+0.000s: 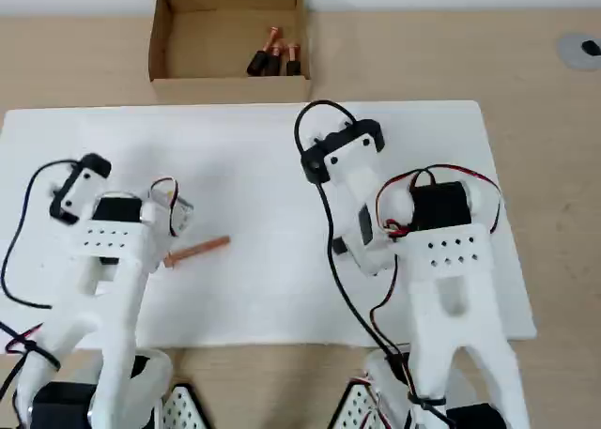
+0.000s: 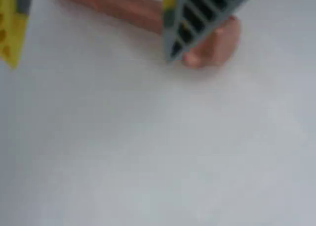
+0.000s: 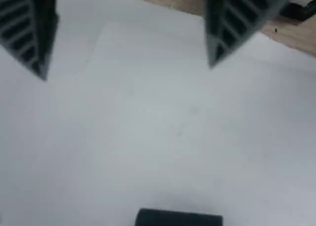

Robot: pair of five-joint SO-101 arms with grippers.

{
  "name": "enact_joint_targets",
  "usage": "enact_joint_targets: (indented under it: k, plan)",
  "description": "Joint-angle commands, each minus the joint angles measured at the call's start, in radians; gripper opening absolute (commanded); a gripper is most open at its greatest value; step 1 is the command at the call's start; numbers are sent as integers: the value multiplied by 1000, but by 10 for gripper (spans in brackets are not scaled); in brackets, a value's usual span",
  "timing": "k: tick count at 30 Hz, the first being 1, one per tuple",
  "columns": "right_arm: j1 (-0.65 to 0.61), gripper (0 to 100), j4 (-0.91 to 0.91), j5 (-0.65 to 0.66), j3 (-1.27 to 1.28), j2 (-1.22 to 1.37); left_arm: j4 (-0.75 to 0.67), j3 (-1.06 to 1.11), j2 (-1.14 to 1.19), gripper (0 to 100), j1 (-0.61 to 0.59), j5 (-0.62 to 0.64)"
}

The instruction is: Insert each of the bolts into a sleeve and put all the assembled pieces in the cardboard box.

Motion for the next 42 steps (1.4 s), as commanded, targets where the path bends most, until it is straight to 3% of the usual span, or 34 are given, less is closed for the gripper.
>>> enact_joint_targets:
  k: [1,9,15,19,25,32,36,42]
  plan:
    - [13,249,-8,8,-1,-30,-18,-5,-25,209,-12,121]
    - [13,249,-8,8,-1,-30,86,-54,-27,208,-9,172]
    - [13,249,-8,8,-1,-28,381,-262,-21,208,17,238]
    - [12,249,-8,8,-1,-27,459,-321,-25,210,78,261]
    - [12,249,-8,8,-1,-27,453,-299,-18,210,138,293]
    - [13,249,-8,8,-1,-27,189,-68,-21,208,133,311]
    - [13,249,-8,8,-1,-27,127,9,-19,208,133,348]
    - [13,249,-8,8,1,-27,69,25,-19,207,26,347]
